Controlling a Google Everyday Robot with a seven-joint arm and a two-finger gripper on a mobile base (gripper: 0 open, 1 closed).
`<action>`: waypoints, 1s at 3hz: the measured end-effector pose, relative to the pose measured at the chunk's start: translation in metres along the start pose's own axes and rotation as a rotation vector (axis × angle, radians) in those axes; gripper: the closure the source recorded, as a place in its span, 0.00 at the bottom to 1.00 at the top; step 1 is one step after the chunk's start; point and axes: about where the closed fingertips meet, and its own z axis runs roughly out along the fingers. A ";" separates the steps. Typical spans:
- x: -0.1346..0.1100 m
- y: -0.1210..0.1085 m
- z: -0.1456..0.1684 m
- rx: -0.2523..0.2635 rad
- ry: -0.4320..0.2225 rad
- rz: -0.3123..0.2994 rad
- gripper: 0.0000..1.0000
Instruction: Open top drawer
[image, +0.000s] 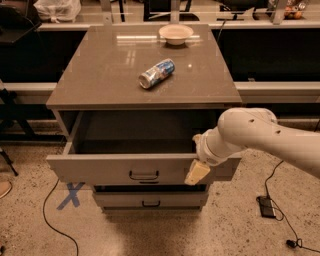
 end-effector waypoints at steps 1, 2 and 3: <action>-0.001 0.001 0.000 -0.011 0.010 -0.014 0.00; -0.004 0.004 -0.002 -0.071 0.080 -0.058 0.00; 0.008 0.024 -0.009 -0.199 0.178 -0.088 0.00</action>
Offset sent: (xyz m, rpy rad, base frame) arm -0.0222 0.0039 0.0021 -0.2030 0.1972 0.1539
